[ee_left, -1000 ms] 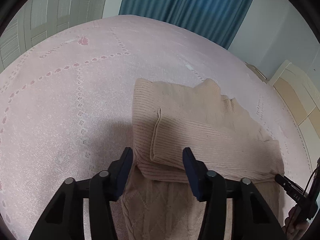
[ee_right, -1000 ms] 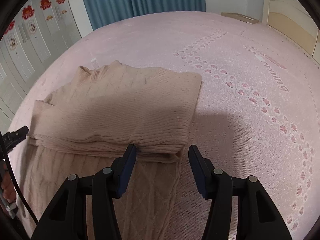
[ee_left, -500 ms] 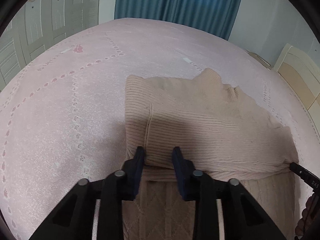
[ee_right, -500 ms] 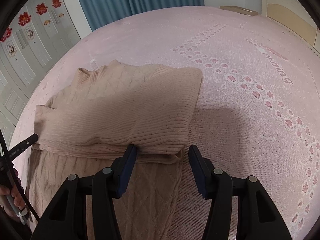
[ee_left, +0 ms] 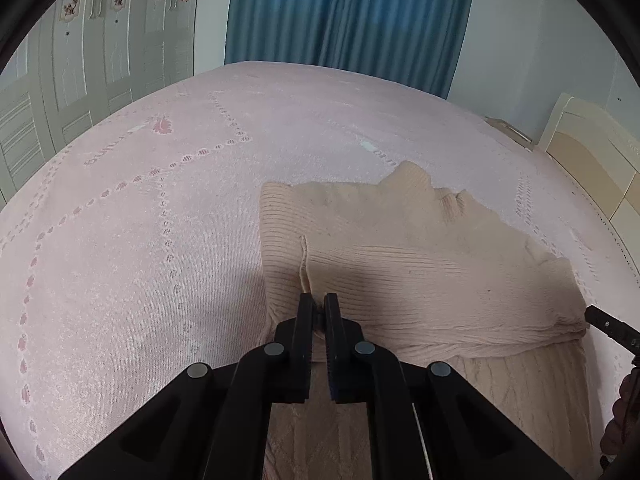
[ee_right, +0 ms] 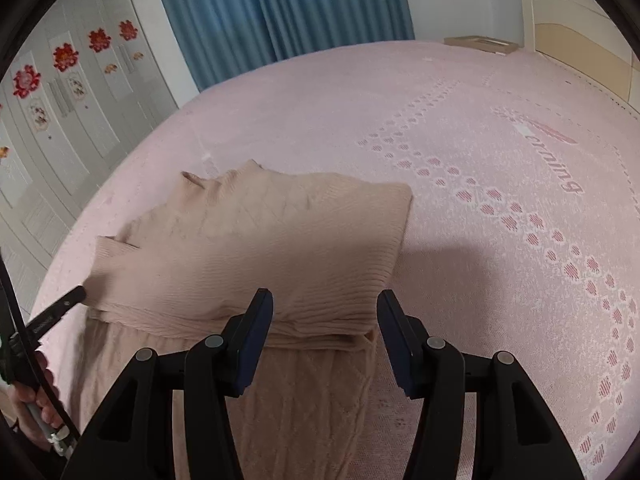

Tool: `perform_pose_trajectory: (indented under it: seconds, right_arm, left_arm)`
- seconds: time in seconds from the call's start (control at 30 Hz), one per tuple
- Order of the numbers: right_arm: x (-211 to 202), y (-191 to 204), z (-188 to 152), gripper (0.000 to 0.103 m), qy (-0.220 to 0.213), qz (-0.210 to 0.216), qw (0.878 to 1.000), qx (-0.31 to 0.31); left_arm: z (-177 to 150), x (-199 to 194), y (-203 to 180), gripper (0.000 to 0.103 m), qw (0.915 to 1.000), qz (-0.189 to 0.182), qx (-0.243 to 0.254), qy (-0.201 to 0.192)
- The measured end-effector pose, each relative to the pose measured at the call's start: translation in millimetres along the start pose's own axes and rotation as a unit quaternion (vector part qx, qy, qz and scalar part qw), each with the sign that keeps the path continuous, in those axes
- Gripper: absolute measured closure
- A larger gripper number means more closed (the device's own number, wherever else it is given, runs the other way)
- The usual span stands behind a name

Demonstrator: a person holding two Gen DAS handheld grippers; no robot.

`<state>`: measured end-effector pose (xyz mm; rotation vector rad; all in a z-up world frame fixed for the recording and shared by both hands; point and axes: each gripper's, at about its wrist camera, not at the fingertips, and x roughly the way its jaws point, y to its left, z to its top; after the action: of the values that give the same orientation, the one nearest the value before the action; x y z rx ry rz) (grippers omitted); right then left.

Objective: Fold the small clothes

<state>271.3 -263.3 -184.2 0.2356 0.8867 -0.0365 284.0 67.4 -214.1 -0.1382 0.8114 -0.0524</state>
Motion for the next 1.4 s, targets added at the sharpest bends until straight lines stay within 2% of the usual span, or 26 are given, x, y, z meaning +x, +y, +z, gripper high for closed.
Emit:
perform_pose_trajectory:
  seconds: [0.17,0.33,0.43,0.6,0.7,0.87,0.97,1.07,1.13,1.2,1.3,1.4]
  right_arm:
    - [15,-4,-3,0.05,0.021,-0.039,0.999,0.002]
    - [23,-6,-4,0.05,0.029,-0.046,0.999,0.005]
    - [20,-4,-4,0.05,0.023,-0.045,0.999,-0.002]
    - [6,5,-6,0.05,-0.007,-0.051,0.999,-0.018]
    - [-6,15,-10,0.05,-0.032,-0.061,0.997,-0.042]
    - [-27,32,-21,0.05,-0.06,-0.083,0.992,-0.075]
    - [-44,37,-28,0.05,-0.078,-0.084,0.991,-0.073]
    - [-59,39,-37,0.05,-0.07,-0.072,0.993,-0.064]
    - [-73,41,-46,0.05,-0.063,-0.071,0.993,-0.066]
    - [-86,41,-53,0.05,-0.058,-0.069,0.994,-0.06]
    - [-117,37,-67,0.05,-0.05,-0.054,0.997,-0.039]
    - [-143,36,-79,0.05,-0.05,-0.05,0.997,-0.03]
  left_arm:
    - [-9,8,-1,0.096,0.9996,0.008,0.015,0.023]
    - [-9,11,1,0.093,0.9993,0.011,0.009,0.034]
    - [-9,13,7,0.084,0.999,0.009,-0.007,0.043]
    - [-12,10,15,0.058,0.9988,0.011,-0.019,0.043]
    - [-15,6,18,0.058,0.9986,0.006,-0.03,0.044]
    - [-23,-8,9,0.058,0.9989,0.027,-0.026,0.029]
    - [-30,-25,-3,0.058,0.9993,0.032,0.01,0.016]
    - [-40,-47,-14,0.058,0.9975,0.044,0.055,-0.003]
    - [-46,-60,-19,0.058,0.9957,0.059,0.072,-0.001]
    - [-53,-72,-17,0.058,0.9974,0.04,0.058,0.012]
    - [-69,-95,-9,0.058,0.9997,0.007,0.013,0.017]
    - [-80,-117,-10,0.058,0.9998,-0.008,0.005,0.018]
